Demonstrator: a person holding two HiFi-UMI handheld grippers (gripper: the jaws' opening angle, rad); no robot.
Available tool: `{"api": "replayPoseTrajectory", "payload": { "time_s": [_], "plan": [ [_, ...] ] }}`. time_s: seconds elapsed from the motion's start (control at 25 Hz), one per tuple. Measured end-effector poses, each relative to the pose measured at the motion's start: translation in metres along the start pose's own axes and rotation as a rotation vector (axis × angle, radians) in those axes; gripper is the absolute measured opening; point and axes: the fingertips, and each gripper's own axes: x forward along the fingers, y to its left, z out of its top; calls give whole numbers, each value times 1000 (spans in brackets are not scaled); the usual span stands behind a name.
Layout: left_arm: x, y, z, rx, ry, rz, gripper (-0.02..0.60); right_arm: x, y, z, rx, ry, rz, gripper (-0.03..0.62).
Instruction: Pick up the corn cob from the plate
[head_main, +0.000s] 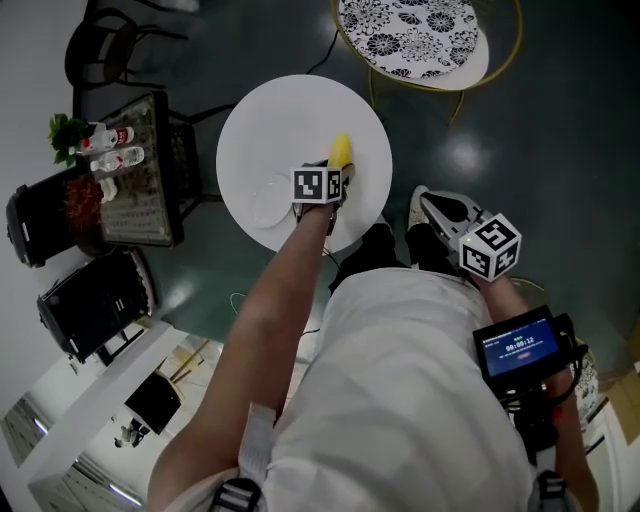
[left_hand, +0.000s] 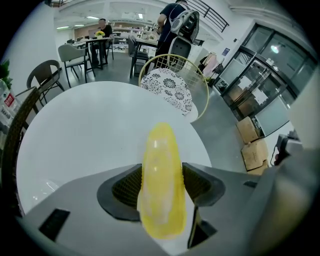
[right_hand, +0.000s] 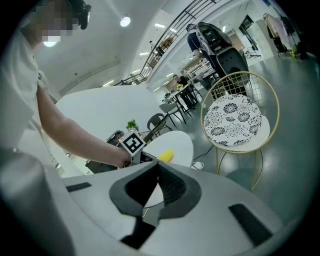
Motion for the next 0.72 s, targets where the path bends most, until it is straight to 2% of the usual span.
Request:
{"api": "replayPoseTrajectory", "payload": {
  "time_s": [0.48, 0.72],
  "plan": [
    [1, -6, 4, 111, -25, -1, 259, -1, -1, -4, -10, 2, 9, 8],
    [-9, -6, 10, 109, -80, -8, 259, 0, 0, -2, -19, -4, 18, 8]
  ]
}}
